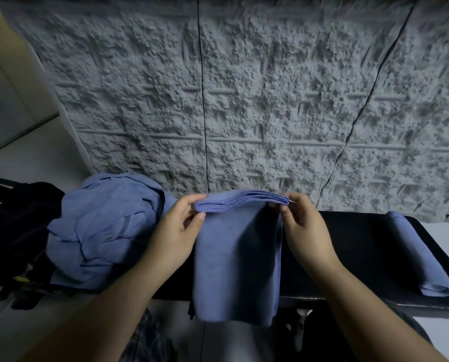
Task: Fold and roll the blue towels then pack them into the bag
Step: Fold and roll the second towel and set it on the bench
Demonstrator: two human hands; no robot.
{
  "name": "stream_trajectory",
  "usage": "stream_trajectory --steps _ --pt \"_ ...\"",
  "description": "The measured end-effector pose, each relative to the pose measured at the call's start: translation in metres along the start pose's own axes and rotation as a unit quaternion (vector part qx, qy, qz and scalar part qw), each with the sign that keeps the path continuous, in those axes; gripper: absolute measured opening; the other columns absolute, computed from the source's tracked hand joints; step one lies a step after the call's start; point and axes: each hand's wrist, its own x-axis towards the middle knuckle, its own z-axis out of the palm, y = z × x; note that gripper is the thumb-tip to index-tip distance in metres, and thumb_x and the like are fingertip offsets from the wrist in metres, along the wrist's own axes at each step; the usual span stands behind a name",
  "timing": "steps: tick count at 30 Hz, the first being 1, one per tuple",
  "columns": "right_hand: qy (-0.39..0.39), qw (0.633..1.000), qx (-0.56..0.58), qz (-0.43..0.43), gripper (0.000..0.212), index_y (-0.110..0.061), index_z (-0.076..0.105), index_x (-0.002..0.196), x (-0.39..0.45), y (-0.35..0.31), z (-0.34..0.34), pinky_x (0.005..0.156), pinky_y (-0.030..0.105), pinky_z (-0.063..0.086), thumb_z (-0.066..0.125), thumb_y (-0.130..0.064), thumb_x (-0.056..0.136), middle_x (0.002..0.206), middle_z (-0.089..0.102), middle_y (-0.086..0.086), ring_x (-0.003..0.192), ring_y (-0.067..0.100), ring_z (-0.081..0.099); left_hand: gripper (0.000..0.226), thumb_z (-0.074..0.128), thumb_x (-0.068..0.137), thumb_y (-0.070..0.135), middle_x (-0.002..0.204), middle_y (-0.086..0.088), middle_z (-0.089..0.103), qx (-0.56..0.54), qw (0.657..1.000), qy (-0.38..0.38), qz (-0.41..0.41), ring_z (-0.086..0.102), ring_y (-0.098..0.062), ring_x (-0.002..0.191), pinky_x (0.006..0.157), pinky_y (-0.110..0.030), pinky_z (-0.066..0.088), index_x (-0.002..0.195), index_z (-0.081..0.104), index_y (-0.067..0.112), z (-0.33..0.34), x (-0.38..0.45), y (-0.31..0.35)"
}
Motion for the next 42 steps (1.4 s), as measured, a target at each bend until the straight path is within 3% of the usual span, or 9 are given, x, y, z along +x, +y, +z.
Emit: stream_trajectory --steps 7,12,16,20,24,27,31,36,42 --pt "-0.149 0.984 -0.088 0.034 0.076 -0.030 0.004 0.151 0.024 0.032 0.016 0.101 0.024 0.036 0.052 -0.011 0.095 0.147 0.039 -0.002 0.134 0.013 0.039 0.083 0.060 0.090 0.017 0.151 0.016 0.014 0.208 0.967 -0.140 -0.037 0.010 -0.004 0.142 0.114 -0.024 0.018 0.137 -0.001 0.048 0.017 0.006 -0.044" --pt "-0.229 0.953 -0.199 0.019 0.067 -0.026 0.020 0.150 -0.025 0.067 0.018 0.101 0.014 0.028 0.056 -0.021 0.093 0.152 0.034 -0.004 0.135 0.012 0.037 0.074 0.050 0.091 0.047 0.150 0.023 -0.002 0.370 0.893 -0.256 -0.024 -0.014 0.003 0.137 0.115 -0.026 -0.005 0.146 0.002 0.037 0.032 -0.046 -0.072" --pt "-0.349 0.888 -0.299 0.013 0.078 -0.018 0.013 0.152 -0.053 0.084 0.023 0.111 0.013 0.005 0.058 -0.034 0.090 0.160 0.004 0.000 0.147 0.013 0.005 0.084 0.039 0.075 0.072 0.151 0.009 0.029 0.486 0.830 -0.272 0.042 0.019 -0.008 0.140 0.108 -0.031 0.013 0.144 0.029 0.025 0.036 -0.085 -0.095" --pt "-0.372 0.845 -0.385 0.007 0.107 -0.008 -0.009 0.150 -0.065 0.083 0.032 0.116 0.029 -0.004 0.064 -0.049 0.082 0.155 -0.023 0.003 0.144 0.022 -0.020 0.113 0.083 0.043 0.059 0.145 0.001 0.042 0.498 0.819 -0.279 0.058 0.031 -0.015 0.134 0.109 -0.036 0.013 0.139 0.039 0.018 0.044 -0.096 -0.101" --pt "-0.288 0.835 -0.455 -0.110 0.129 0.002 0.015 0.147 -0.067 0.103 0.040 0.111 0.039 0.010 0.080 -0.059 0.055 0.149 -0.004 0.010 0.143 0.036 0.009 0.133 0.093 0.028 0.039 0.144 0.000 0.044 0.512 0.813 -0.273 0.050 0.034 -0.016 0.131 0.109 -0.034 0.011 0.143 0.031 0.017 0.043 -0.087 -0.102" --pt "-0.264 0.828 -0.481 -0.119 0.124 0.002 0.021 0.147 -0.066 0.107 0.042 0.111 0.038 0.020 0.080 -0.057 0.055 0.153 0.011 0.013 0.142 0.032 0.017 0.150 0.093 0.029 0.023 0.153 0.007 0.022 0.524 0.809 -0.264 0.041 0.033 -0.014 0.130 0.110 -0.031 0.007 0.150 0.004 0.019 0.044 -0.081 -0.105" --pt "-0.247 0.839 -0.477 -0.086 0.107 -0.010 0.056 0.125 -0.081 0.111 0.043 0.084 0.034 0.053 0.085 -0.053 0.031 0.126 0.063 0.007 0.113 0.024 0.062 0.138 0.087 0.031 0.007 0.139 0.003 0.050 0.536 0.809 -0.230 0.069 0.036 -0.013 0.128 0.109 -0.028 0.009 0.149 0.017 0.020 0.045 -0.087 -0.107" --pt "-0.185 0.854 -0.450 -0.185 0.030 -0.026 0.070 0.089 -0.082 0.106 0.038 0.070 0.023 0.054 0.056 -0.028 0.062 0.100 0.065 -0.007 0.090 0.015 0.066 0.096 0.090 0.026 0.017 0.121 0.005 0.064 0.531 0.819 -0.203 0.081 0.062 -0.013 0.110 0.085 -0.023 0.051 0.117 0.061 0.025 0.041 -0.093 -0.104" --pt "-0.181 0.850 -0.458 -0.187 0.023 -0.028 0.052 0.076 -0.086 0.099 0.041 0.050 0.020 0.043 0.035 -0.024 0.060 0.074 0.053 -0.011 0.063 0.011 0.054 0.060 0.081 0.038 0.003 0.090 0.009 0.049 0.490 0.855 -0.147 0.078 0.058 -0.009 0.079 0.053 -0.017 0.049 0.088 0.055 0.026 0.036 -0.096 -0.093"
